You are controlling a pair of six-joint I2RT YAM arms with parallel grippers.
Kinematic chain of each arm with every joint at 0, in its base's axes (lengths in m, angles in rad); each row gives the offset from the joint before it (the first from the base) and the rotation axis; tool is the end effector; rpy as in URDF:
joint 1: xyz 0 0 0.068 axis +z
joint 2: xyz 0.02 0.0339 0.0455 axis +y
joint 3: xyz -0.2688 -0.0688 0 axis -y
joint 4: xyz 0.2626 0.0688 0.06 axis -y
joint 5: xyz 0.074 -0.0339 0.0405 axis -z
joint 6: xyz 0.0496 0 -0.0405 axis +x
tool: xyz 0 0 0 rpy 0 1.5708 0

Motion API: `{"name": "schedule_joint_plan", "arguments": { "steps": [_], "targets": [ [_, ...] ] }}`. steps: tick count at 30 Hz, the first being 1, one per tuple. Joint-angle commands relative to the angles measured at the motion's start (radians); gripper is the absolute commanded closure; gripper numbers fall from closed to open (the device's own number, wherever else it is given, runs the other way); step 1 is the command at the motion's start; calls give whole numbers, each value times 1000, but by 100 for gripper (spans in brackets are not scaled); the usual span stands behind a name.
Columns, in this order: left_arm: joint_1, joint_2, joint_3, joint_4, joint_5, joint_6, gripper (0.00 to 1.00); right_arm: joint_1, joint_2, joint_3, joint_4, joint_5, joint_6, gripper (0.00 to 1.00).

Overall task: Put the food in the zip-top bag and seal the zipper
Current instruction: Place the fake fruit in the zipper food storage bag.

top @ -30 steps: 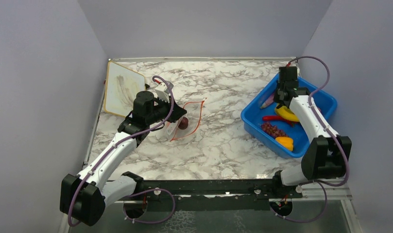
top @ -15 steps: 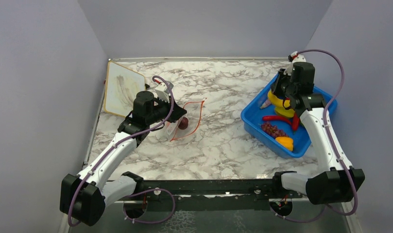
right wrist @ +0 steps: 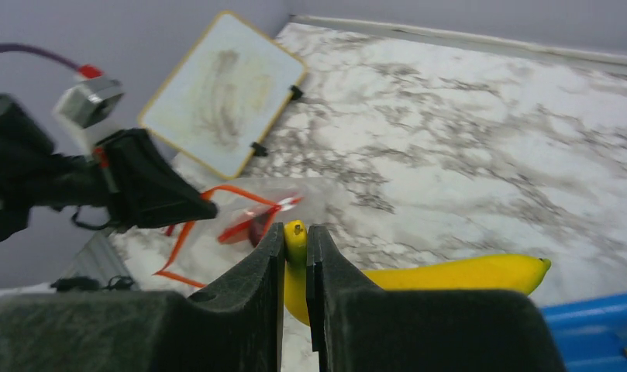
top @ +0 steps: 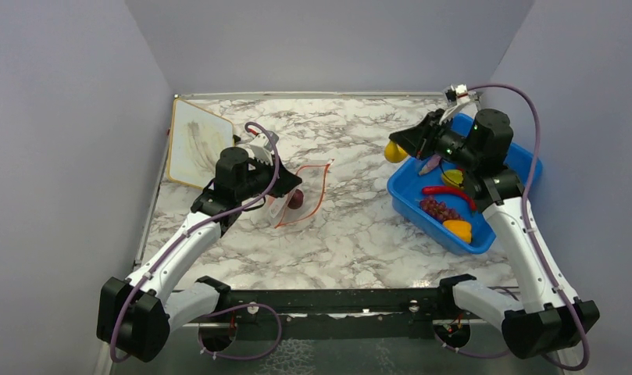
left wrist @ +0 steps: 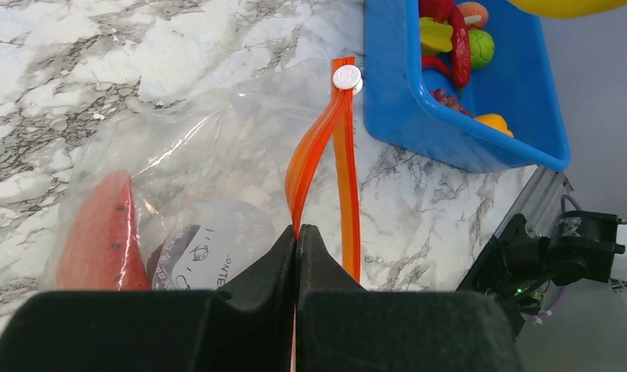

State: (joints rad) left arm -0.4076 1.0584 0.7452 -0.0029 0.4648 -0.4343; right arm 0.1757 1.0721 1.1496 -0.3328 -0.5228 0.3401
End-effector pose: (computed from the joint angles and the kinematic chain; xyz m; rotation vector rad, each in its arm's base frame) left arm 0.2382 -0.1270 0.2872 0.3089 1.9565 -1.0001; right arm 0.2534 0.0701 0.4002 -0.2271 1.8587 0.8357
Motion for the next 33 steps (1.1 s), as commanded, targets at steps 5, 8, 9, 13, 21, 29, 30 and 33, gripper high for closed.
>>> {"name": "schedule_joint_plan", "arguments": {
  "steps": [5, 8, 9, 13, 21, 29, 30, 33],
  "targets": [
    [0, 10, 24, 42, 79, -59, 100, 114, -73, -147, 406, -390, 183, 99],
    [0, 9, 28, 46, 91, -71, 100, 164, -73, -181, 498, -438, 233, 99],
    [0, 11, 30, 48, 94, -76, 100, 181, -73, -193, 530, -452, 254, 99],
    [0, 11, 33, 51, 100, -88, 100, 256, -58, -218, 640, -503, 305, 99],
    [0, 18, 27, 71, 120, -122, 100, 399, -1, -267, 814, -497, 375, 99],
    [1, 19, 28, 70, 148, -148, 100, 446, 76, -300, 903, -488, 364, 99],
    [0, 17, 28, 69, 151, -150, 100, 448, 83, -303, 912, -482, 360, 99],
    [0, 15, 31, 70, 161, -156, 100, 454, 108, -311, 915, -464, 337, 99]
  ]
}}
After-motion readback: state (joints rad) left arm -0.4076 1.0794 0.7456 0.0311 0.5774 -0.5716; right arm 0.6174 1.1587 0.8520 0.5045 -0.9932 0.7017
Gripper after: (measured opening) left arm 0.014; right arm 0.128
